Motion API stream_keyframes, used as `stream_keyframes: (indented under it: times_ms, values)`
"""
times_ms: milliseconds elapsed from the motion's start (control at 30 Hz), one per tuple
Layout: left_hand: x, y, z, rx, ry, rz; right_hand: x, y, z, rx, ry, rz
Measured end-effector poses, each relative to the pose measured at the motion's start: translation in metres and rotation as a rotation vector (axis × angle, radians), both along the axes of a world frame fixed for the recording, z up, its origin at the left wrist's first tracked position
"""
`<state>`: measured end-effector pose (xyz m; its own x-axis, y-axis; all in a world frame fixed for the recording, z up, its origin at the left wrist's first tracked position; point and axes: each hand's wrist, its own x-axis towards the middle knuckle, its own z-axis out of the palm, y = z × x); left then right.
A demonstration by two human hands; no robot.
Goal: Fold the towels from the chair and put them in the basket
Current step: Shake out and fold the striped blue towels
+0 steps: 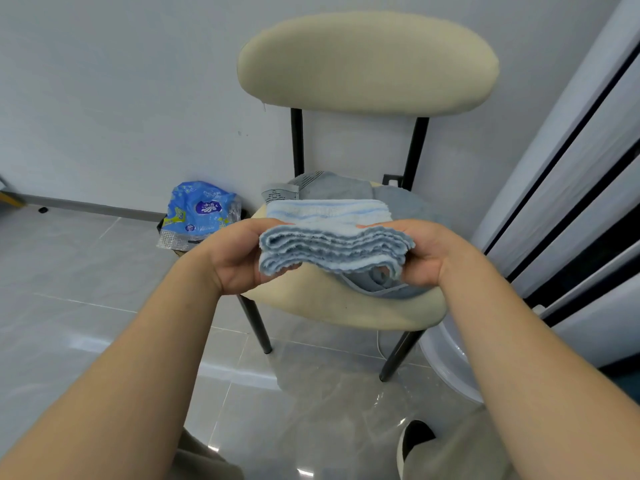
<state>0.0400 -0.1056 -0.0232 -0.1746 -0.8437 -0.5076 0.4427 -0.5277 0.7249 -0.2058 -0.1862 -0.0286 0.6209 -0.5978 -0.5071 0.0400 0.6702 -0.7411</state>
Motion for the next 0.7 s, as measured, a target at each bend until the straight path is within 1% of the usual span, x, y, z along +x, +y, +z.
stream_keyframes:
  times_ms: [33, 100, 200, 267, 333, 400, 500, 533, 600, 667, 700]
  values:
    - [0.000, 0.000, 0.000, 0.000, 0.025, 0.028, 0.000, -0.001, -0.001, -0.026, 0.001, -0.022]
    - [-0.003, 0.000, 0.003, -0.024, 0.095, 0.099, 0.001, -0.001, -0.001, -0.053, -0.067, -0.083]
    - [-0.002, 0.000, 0.003, -0.100, 0.168, 0.196, 0.001, -0.002, -0.001, -0.126, -0.266, -0.169]
    - [0.003, 0.000, -0.001, -0.157, 0.167, 0.216, 0.000, -0.005, -0.005, -0.101, -0.363, -0.158]
    - [0.004, -0.001, -0.006, -0.194, 0.172, 0.206, 0.001, -0.008, -0.011, -0.078, -0.347, -0.147]
    - [0.003, -0.001, -0.010, -0.202, 0.173, 0.231, 0.003, -0.008, -0.013, -0.061, -0.288, -0.166]
    - [0.009, -0.001, -0.015, -0.122, 0.258, 0.208, 0.006, -0.009, -0.018, -0.011, -0.208, -0.184]
    - [0.013, -0.002, -0.018, -0.101, 0.249, 0.176, 0.007, -0.010, -0.020, -0.005, -0.186, -0.168]
    - [0.019, -0.003, -0.025, -0.058, 0.163, 0.148, 0.009, -0.011, -0.026, -0.045, -0.131, -0.106]
    - [0.022, -0.008, -0.029, -0.008, 0.082, 0.127, 0.017, -0.012, -0.034, -0.127, -0.021, -0.053]
    - [0.023, -0.011, -0.030, 0.009, 0.033, 0.113, 0.024, -0.012, -0.038, -0.179, 0.044, -0.069]
